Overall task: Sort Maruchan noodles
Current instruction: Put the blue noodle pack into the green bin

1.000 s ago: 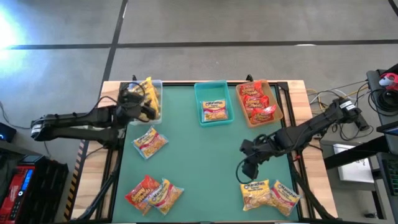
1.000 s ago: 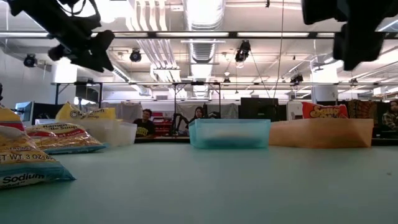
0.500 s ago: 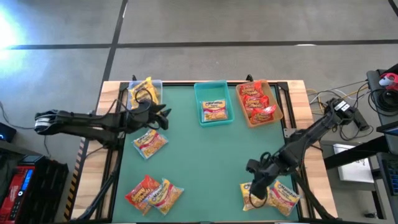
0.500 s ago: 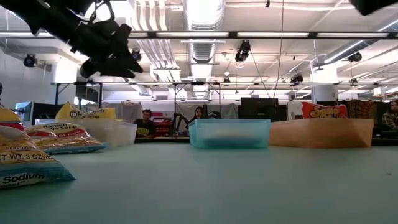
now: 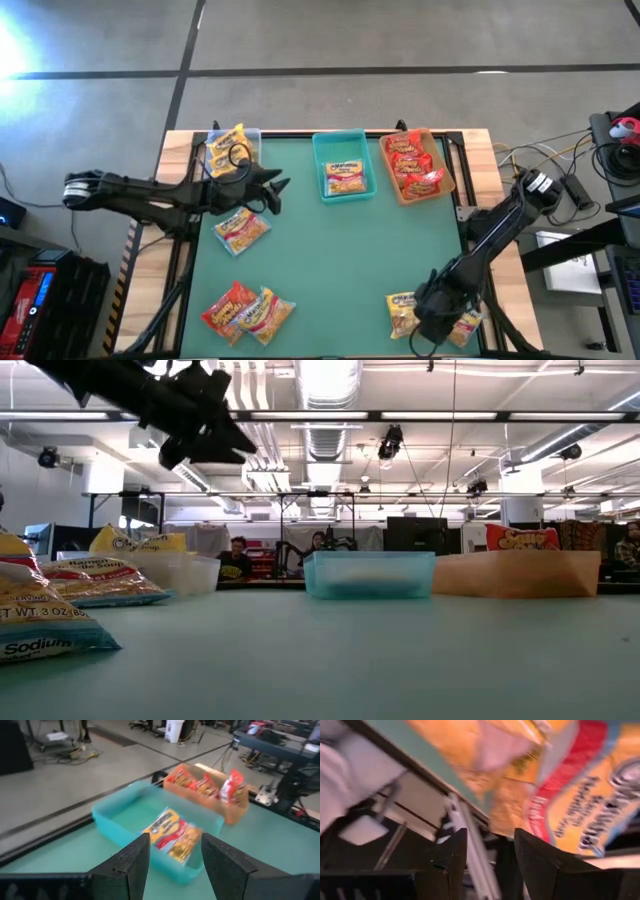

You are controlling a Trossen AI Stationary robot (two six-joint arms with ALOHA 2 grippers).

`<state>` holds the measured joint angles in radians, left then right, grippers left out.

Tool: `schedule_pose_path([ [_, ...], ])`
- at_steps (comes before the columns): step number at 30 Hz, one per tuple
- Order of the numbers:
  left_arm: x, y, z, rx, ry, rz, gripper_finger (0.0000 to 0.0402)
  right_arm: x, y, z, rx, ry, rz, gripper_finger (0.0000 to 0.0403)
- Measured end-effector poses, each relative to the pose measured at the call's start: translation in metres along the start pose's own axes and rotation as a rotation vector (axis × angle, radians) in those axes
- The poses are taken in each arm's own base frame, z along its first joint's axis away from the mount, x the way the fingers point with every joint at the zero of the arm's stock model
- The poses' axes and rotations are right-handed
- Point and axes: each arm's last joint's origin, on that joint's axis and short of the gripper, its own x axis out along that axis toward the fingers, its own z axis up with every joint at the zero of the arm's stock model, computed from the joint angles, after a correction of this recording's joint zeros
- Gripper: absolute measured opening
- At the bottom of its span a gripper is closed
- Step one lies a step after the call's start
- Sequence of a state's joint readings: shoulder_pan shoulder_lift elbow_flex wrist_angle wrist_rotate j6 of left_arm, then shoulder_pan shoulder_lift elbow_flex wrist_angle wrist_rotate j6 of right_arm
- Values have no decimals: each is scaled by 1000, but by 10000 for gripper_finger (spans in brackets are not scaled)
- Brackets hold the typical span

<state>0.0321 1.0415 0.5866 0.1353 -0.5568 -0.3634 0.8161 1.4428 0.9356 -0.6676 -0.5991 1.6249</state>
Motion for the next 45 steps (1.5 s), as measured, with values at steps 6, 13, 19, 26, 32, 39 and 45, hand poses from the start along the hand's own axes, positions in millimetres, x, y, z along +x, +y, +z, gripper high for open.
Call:
schedule_pose_path([
  [6, -4, -20, 23, 88, -45, -62, 160, 15, -16, 4, 59, 30, -208, 153],
  [13, -8, -41, 48, 164, -73, -112, 160, 26, -23, 14, -66, 37, -316, 152],
  [19, -5, -54, 58, 207, -62, -124, 160, 30, -24, 22, -243, 7, -354, 152],
  [26, 10, -62, 50, 243, -16, -111, 160, 19, -28, 34, -372, -139, -434, 140],
  [32, 21, -67, 38, 267, 24, -100, 160, 1, -30, 49, -459, -386, -537, 137],
  [39, 30, -70, 28, 271, 57, -91, 160, -23, -34, 80, -511, -836, -807, 132],
  [45, 36, -72, 22, 253, 78, -84, 160, -52, -39, 103, -415, -1119, -982, 123],
])
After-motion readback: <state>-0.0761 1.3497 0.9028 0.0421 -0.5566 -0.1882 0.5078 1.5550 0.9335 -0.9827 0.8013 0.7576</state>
